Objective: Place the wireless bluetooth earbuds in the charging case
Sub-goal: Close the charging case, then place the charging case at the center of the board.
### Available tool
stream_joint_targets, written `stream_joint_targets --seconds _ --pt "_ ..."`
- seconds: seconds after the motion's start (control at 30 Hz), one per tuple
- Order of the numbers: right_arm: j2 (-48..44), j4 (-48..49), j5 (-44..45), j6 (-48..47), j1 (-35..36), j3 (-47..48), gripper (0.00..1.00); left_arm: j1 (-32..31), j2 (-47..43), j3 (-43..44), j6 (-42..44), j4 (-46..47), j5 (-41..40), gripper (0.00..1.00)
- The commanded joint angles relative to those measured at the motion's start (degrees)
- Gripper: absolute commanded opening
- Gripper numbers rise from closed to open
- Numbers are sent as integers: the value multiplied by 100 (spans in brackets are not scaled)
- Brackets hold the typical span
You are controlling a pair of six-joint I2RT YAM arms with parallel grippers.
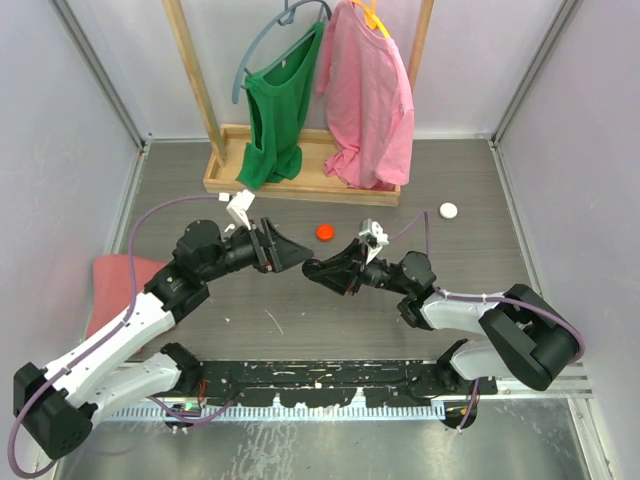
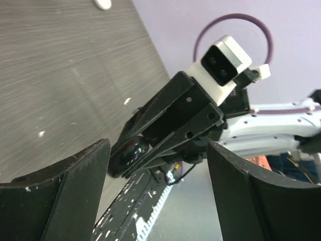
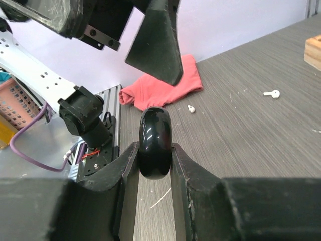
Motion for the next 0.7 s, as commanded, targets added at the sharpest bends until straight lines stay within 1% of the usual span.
stream_joint_targets --seconds 0.0,0.2,0.33,0.4,0.43,0.53,0.67 --pt "-110 -250 244 13 -53 112 12 43 -409 547 1009 -1662 -1091 81" --pt "-265 -1457 777 -127 -158 232 11 43 -752 1108 1834 -3374 -2585 87" --pt "-227 -2066 1023 -96 -373 342 10 43 -913 1440 2378 -4120 -3321 95" --pt "-189 -2385 1144 -80 -484 421 10 43 -974 1571 2625 -4341 -3624 100" --pt "-167 -2555 1252 -84 -522 474 10 43 -993 1609 2755 -4419 -3759 98" --pt "-55 -2922 1774 -34 -668 564 10 44 -1051 1659 3013 -4543 -4138 98" --pt "234 -3001 2098 396 -1105 591 10 43 -1155 1535 3237 -4457 -4448 98"
